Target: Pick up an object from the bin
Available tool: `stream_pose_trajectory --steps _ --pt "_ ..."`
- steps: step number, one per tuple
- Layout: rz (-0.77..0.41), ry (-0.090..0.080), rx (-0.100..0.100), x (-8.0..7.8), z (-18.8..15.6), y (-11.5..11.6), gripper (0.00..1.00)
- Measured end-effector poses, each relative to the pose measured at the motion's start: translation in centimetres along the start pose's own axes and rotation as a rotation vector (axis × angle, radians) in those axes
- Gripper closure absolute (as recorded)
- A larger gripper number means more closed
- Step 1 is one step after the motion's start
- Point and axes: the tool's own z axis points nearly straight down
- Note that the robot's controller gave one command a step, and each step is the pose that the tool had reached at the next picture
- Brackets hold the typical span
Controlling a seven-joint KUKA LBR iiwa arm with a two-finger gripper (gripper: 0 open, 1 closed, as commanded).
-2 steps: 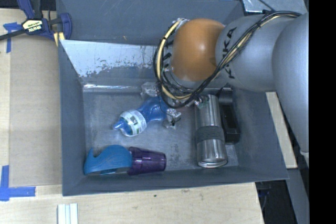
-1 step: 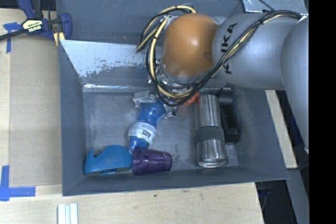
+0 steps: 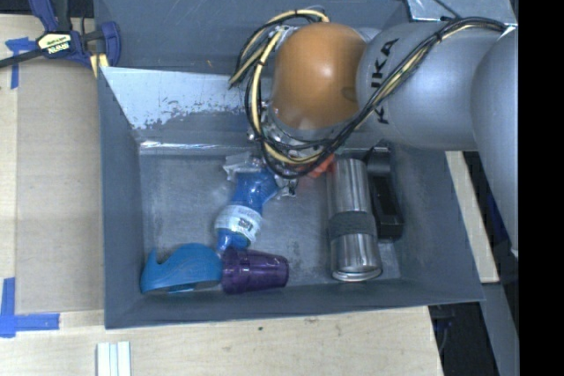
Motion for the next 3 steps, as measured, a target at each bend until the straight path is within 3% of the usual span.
stream_pose_trajectory --steps 2,3 --pt "0.001 0.004 -0.005 0.1 -1.9 0.2 1.0" --pt "0.002 -0.001 0.002 0.0 -3.2 0.0 1.0"
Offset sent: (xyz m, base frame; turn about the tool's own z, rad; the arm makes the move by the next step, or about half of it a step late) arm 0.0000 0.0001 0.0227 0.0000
